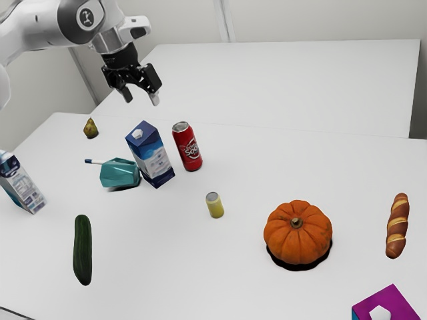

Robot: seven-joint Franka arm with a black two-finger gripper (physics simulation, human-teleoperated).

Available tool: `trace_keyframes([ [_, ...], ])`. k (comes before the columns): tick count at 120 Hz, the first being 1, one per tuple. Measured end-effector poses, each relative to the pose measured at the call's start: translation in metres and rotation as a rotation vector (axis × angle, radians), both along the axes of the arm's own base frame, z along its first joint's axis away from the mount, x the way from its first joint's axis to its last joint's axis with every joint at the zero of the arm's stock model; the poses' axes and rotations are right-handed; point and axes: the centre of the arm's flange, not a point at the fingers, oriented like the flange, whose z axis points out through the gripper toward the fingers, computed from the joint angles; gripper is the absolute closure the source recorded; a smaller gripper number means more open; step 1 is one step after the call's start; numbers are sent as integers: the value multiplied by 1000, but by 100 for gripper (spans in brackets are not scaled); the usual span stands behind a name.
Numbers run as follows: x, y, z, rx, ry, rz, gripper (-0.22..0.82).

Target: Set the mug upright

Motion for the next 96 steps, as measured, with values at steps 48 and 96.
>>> trace_keyframes([
  [48,-16,1,3,-42,-1,-13,0],
  [96,-26,137,-30,-337,38,166,0],
])
